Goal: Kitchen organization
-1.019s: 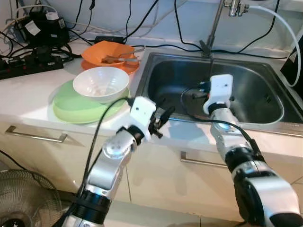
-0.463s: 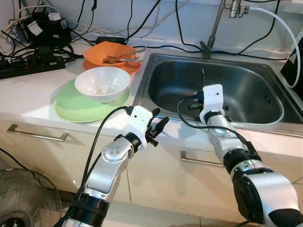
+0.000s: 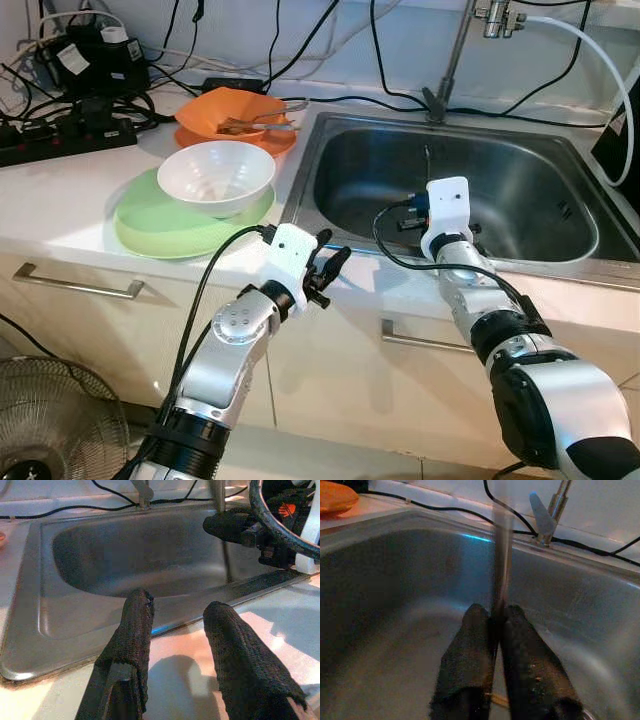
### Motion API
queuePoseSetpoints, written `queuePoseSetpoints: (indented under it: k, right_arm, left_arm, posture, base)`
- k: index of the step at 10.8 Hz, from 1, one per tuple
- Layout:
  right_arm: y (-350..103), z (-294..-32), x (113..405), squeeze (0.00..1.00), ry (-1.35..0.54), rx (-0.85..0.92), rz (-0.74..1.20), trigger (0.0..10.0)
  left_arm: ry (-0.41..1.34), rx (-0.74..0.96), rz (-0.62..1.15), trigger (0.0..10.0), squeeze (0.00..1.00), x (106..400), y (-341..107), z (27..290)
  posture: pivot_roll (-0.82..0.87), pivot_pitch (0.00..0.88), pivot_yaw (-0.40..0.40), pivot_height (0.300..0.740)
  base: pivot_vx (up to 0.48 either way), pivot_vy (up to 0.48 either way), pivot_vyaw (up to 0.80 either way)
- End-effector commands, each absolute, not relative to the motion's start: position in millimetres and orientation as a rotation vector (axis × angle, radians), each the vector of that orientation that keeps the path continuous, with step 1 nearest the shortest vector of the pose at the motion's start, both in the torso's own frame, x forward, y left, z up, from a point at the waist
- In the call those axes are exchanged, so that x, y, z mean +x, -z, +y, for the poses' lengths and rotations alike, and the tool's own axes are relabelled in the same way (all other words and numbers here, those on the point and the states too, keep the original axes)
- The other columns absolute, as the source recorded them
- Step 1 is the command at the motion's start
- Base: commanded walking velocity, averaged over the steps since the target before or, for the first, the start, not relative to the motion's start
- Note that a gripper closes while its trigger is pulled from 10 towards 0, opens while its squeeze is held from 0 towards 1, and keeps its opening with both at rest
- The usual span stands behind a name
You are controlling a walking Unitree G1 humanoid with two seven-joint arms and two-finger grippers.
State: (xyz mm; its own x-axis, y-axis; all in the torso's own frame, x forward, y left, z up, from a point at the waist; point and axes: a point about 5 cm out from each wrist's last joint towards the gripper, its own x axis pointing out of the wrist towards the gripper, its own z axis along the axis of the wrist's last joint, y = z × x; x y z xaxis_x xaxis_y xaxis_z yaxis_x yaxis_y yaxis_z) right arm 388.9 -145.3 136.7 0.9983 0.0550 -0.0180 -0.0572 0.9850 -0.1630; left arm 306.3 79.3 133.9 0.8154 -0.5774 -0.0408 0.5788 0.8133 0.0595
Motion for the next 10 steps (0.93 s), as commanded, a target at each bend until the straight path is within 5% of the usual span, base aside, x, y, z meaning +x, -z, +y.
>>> queuePoseSetpoints:
  k: [1, 2, 7, 10]
  right_arm:
    - [-141.9, -146.5, 391.8, 0.82, -0.055, -0.167, 0.013, 10.0]
    - [-141.8, -146.2, 392.0, 0.0, -0.054, -0.17, 0.016, 10.0]
    - [-150.2, -138.7, 393.6, 0.0, -0.078, -0.151, -0.036, 10.0]
    - [-176.2, -131.3, 390.9, 0.0, -0.119, -0.074, -0.245, 10.0]
  left_arm:
    - [0.61, 0.075, 0.032, 10.0, 0.0, 306.2, -132.5, 79.6]
    - [0.605, 0.073, 0.032, 10.0, 0.0, 306.5, -132.9, 80.3]
    - [0.571, 0.115, -0.022, 10.0, 0.0, 308.8, -138.4, 83.5]
    - [0.483, 0.16, -0.163, 10.0, 0.0, 313.5, -156.0, 89.0]
  posture:
    - [0.26, 0.003, -0.046, 0.74]
    - [0.26, 0.007, -0.047, 0.74]
    - [0.26, 0.009, -0.044, 0.74]
    - [0.24, 0.016, -0.043, 0.74]
  base:
    - [0.0, 0.0, 0.0]
    - [0.0, 0.0, 0.0]
    - [0.0, 0.0, 0.0]
    - [0.0, 0.0, 0.0]
